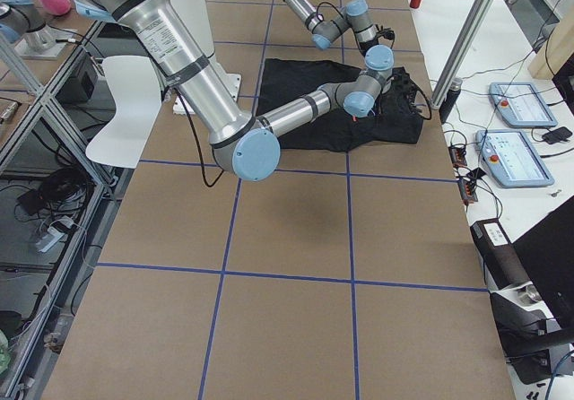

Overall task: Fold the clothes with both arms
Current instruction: 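Grasp and fold the sleeve inward toward the collar with the left gripper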

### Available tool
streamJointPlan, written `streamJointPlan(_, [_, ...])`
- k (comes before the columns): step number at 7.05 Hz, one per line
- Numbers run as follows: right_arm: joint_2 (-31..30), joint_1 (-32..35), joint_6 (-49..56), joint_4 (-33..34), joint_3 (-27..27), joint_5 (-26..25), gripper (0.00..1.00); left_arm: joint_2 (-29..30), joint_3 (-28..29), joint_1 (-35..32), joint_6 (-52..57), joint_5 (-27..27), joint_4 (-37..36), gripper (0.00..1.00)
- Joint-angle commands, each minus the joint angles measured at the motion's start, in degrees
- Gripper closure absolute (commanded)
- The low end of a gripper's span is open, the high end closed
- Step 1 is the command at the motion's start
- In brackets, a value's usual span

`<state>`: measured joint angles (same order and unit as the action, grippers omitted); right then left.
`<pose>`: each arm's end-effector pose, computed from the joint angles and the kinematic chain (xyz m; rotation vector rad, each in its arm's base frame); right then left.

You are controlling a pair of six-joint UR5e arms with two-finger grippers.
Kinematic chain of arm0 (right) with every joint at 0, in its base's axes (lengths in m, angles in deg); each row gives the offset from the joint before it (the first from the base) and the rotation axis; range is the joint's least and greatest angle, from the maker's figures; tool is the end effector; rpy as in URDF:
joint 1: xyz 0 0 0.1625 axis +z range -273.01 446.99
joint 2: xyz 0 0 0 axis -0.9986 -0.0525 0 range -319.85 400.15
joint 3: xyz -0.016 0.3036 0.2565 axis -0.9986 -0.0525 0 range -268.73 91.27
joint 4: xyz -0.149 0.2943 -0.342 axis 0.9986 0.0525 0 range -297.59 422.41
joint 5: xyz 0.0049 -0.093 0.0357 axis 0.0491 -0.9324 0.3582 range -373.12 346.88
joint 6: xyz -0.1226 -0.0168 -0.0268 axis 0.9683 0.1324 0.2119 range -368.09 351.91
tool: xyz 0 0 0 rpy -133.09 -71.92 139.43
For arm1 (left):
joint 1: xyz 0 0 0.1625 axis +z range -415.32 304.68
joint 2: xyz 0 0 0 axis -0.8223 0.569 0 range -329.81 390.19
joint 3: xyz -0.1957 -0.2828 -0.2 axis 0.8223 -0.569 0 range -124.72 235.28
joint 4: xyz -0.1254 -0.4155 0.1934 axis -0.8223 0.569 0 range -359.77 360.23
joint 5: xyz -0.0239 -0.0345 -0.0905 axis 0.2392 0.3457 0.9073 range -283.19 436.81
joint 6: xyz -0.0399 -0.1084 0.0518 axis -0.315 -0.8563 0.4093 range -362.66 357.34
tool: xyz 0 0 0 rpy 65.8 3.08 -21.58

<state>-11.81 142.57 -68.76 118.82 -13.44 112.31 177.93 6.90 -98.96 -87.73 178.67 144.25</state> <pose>-0.4054 -0.6978 0.2679 0.2298 -1.0865 0.1031 0.5954 -0.7160 0.1964 0.3403 1.1974 -0.4607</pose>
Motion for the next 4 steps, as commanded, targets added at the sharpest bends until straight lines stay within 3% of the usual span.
streamJointPlan(1, [-0.2,-0.1,-0.2,-0.1,-0.1,0.0,0.0,0.3,0.0,0.0,0.0,-1.1,0.5,1.0])
streamJointPlan(2, [-0.2,-0.1,-0.2,-0.1,-0.1,0.0,0.0,0.3,0.5,0.0,0.1,-1.1,0.6,1.0])
streamJointPlan(3, [-0.2,-0.1,-0.2,-0.1,-0.1,-0.1,0.0,0.3,1.1,0.0,0.2,-1.1,1.7,0.58])
streamJointPlan(4, [-0.2,-0.2,-0.2,0.0,-0.1,-0.1,0.0,0.3,1.4,0.0,0.3,-1.1,1.9,0.01])
